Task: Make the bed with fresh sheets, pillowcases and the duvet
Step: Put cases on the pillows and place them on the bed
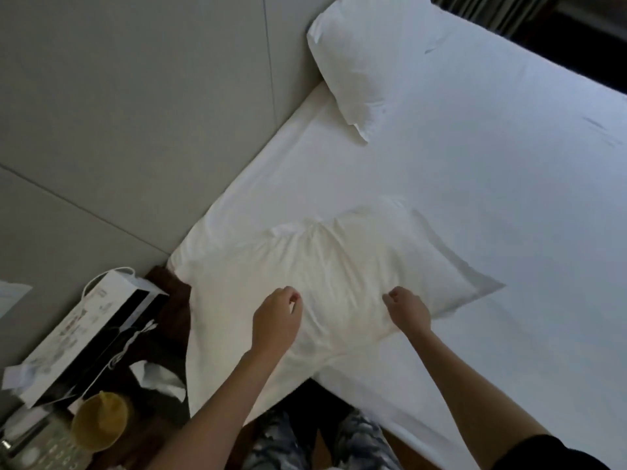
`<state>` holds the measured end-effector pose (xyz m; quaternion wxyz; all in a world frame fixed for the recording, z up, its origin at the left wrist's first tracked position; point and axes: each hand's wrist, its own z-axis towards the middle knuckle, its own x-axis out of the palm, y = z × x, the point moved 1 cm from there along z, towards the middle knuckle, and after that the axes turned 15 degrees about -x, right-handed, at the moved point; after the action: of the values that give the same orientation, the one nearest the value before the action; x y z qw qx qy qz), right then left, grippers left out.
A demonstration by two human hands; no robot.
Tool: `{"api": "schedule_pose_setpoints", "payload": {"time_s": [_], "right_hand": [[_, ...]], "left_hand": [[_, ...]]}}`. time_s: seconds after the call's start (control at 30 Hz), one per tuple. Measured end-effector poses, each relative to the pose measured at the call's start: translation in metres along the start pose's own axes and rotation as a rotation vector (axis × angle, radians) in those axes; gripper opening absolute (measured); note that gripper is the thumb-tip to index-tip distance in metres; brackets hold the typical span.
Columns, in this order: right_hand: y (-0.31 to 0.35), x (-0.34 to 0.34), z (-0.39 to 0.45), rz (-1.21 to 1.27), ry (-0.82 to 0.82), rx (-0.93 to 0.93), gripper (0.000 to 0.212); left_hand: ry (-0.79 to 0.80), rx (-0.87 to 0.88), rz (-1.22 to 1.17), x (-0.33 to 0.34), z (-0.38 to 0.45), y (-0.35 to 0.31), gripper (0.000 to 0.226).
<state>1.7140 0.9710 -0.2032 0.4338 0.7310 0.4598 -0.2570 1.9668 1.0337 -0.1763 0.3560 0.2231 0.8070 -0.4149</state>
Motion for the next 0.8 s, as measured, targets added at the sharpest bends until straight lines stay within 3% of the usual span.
{"api": "schedule_pose_setpoints", "payload": {"time_s": [0.13,0.27,0.4,0.53,0.67,0.8], "right_hand": [[0.012,0.036,0.018,0.264,0.108,0.143,0.06],[-0.008,0.081,0.014,0.346,0.256,0.225,0.066],[-0.045,0.096,0.01,0.378,0.275,0.247,0.07],[-0.078,0.107,0.028,0.58,0.173,0.448,0.079],[-0.095,0.124,0.052,0.902,-0.042,0.758,0.114],[-0.095,0.144,0.074,1.147,-0.187,0.974,0.127]], "left_hand": [[0.025,-0.07,0.124,0.015,0.045,0.006,0.019],[0.123,-0.137,0.283,0.039,0.07,0.014,0.03],[0.15,-0.174,0.37,0.056,0.088,0.008,0.034],[0.147,-0.187,0.414,0.07,0.12,-0.001,0.038],[0.156,-0.209,0.483,0.084,0.17,-0.006,0.048],[0.223,-0.155,0.538,0.103,0.245,-0.006,0.077]]}}
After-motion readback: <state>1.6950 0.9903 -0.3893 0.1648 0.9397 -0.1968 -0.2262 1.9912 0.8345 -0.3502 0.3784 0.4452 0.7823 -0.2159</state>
